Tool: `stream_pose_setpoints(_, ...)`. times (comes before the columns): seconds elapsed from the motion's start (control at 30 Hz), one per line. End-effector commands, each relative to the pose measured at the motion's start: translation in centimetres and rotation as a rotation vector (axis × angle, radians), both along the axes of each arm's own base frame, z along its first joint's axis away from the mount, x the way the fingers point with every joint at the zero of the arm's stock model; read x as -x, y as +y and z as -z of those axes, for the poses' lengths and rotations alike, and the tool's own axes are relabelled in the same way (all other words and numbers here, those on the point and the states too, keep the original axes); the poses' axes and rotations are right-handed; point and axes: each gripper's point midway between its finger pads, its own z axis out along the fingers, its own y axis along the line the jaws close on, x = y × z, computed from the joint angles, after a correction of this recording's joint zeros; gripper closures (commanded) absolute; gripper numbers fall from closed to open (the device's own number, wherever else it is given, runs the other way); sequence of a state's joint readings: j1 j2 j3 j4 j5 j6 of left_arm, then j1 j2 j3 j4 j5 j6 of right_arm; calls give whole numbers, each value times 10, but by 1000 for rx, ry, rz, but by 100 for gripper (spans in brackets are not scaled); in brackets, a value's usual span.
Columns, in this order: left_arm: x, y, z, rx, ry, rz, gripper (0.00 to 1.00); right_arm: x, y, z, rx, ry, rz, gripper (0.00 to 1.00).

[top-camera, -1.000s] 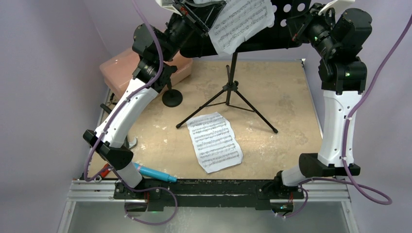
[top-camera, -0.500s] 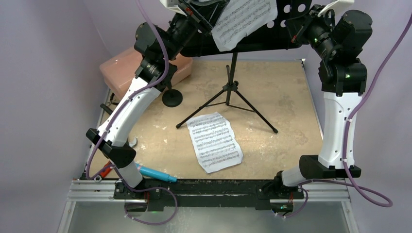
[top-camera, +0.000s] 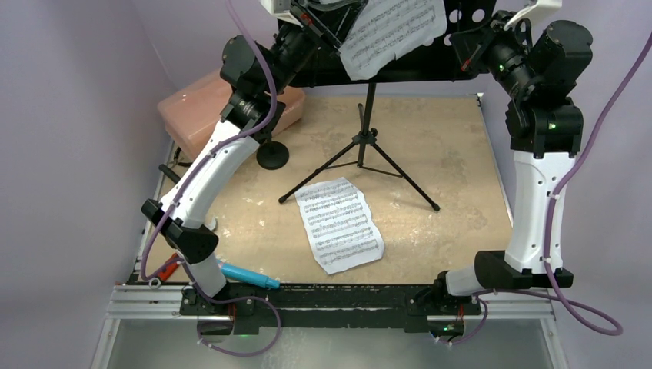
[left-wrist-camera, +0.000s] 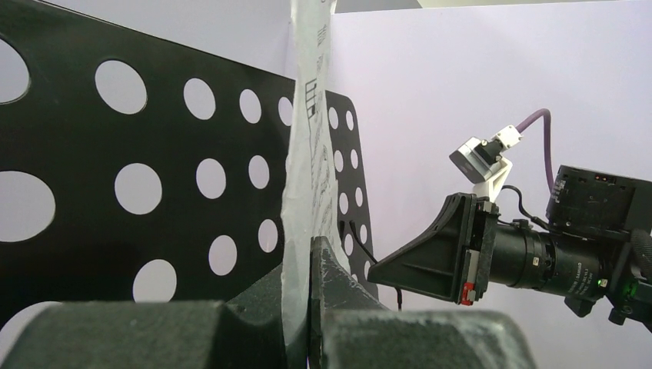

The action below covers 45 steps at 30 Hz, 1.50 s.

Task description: Set up the instrument practice props

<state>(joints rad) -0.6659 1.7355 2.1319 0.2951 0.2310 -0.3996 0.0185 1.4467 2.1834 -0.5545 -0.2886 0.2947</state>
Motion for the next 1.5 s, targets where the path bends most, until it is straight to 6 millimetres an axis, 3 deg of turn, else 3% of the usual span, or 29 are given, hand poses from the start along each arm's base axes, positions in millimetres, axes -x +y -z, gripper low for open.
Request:
stream_pose_setpoints(0.0, 18, 6, -26, 51, -89, 11, 100, 27, 7, -38, -3, -138, -45, 100)
stream_pose_setpoints(0.83, 13, -3, -22, 24, -178, -33, 100, 46, 24, -52, 2, -206, -157, 100)
stream_pose_setpoints(1.47, 12, -37, -6, 2, -171, 73, 100, 51, 30, -47, -22, -200, -197, 100)
